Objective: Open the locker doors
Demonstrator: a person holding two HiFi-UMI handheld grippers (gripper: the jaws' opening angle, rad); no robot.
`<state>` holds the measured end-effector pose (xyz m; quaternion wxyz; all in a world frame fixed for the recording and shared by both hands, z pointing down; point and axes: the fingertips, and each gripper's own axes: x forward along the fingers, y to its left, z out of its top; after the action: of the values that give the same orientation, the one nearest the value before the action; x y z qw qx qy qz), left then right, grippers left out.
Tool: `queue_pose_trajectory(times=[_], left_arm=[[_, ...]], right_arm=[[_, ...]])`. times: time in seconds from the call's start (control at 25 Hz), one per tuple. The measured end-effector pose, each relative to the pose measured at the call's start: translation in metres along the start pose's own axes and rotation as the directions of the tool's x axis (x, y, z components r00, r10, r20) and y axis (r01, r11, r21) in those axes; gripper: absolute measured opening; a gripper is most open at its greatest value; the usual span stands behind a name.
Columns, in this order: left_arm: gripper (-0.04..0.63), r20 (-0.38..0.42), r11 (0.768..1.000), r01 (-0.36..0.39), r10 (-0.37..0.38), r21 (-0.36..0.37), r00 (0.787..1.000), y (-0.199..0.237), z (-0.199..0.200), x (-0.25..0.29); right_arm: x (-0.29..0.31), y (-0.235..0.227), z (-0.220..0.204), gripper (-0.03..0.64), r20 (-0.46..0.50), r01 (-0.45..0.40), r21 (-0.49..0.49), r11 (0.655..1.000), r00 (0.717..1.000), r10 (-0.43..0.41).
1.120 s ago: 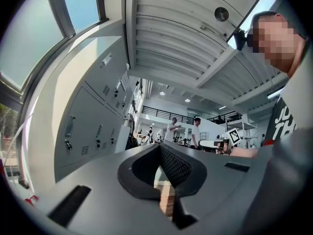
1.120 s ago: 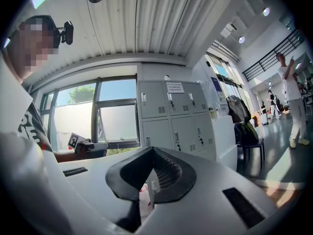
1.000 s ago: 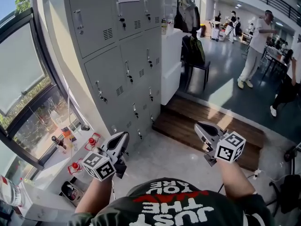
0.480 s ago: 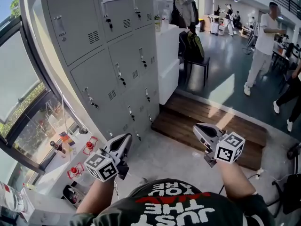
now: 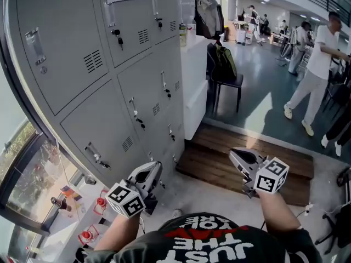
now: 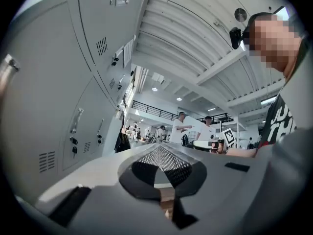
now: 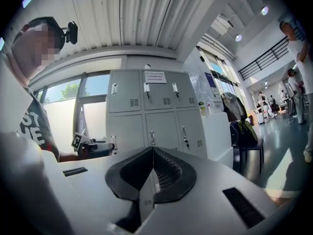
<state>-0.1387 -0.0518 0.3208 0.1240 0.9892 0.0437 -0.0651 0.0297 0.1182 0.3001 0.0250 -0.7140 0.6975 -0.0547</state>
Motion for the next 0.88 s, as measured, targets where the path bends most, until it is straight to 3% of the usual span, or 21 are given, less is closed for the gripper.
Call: queue_pose_trajectory(times=[0.24, 0.48, 0.64, 0.88], left_arm=[[0.005, -0.05, 0.985, 0.169, -0.167, 0.045, 0.985, 0.095, 0.025, 0.092], [0.005, -0.067, 0.971, 0.237, -0.234, 0.04, 0.97, 0.148, 0.035, 0.143], [0.005, -0.068, 0.97, 0.237, -0.234, 0.054, 0.97, 0.168, 0.04, 0.161], [0.005, -0.025, 0.994, 0.087, -0.086, 0.062, 0.996, 0.206, 0.056, 0.197]], right_arm=[[0.123, -0.063, 0.039, 0.034, 0.033, 0.046, -0.016, 0.999, 0.998, -0.045], [0.197, -0.109, 0.053, 0.034, 0.023, 0.061, -0.014, 0.998, 0.998, -0.06], [0.234, -0.132, 0.056, 0.034, 0.025, 0.028, -0.006, 1.0, 0.999, -0.028], [0.289, -0.18, 0.075, 0.034, 0.037, -0.105, -0.026, 0.994, 0.994, 0.106]])
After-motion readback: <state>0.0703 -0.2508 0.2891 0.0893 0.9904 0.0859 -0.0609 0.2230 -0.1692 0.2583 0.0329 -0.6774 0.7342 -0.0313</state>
